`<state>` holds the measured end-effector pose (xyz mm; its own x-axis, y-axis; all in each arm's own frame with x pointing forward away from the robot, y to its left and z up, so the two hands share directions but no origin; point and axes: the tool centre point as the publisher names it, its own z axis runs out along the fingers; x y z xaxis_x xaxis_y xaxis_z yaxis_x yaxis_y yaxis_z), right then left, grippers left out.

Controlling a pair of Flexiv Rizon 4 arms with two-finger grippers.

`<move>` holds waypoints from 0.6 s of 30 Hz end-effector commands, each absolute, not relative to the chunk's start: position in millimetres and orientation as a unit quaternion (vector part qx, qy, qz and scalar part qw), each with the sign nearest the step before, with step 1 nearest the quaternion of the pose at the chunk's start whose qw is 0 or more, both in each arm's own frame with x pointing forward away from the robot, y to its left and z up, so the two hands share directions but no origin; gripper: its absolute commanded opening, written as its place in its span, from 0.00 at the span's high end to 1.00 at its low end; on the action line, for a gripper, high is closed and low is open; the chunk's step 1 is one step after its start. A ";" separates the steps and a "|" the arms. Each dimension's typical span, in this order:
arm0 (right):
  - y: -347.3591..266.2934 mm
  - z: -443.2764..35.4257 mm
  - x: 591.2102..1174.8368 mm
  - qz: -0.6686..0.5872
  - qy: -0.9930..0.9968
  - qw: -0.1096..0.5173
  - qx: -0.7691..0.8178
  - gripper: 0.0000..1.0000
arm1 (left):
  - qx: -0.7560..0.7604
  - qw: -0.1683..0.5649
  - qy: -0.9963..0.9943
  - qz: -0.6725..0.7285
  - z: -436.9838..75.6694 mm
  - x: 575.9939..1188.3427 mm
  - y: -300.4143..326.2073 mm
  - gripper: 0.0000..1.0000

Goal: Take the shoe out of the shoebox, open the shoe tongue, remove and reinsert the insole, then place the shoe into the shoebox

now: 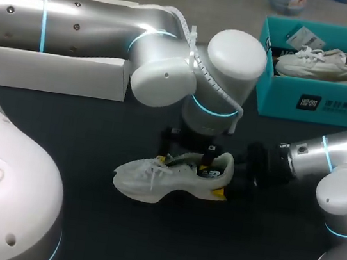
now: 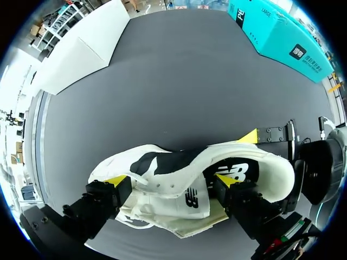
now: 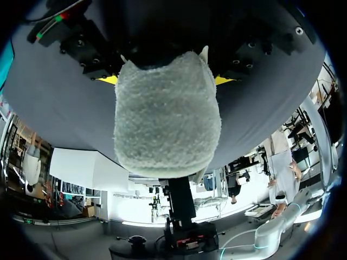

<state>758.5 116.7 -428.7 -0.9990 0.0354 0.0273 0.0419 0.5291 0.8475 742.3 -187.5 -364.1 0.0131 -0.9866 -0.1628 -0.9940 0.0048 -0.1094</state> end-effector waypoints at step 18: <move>119.2 -434.5 761.6 -0.483 -0.875 0.004 -0.023 1.00 | -0.731 0.046 0.680 0.030 -342.9 745.3 -141.8 0.00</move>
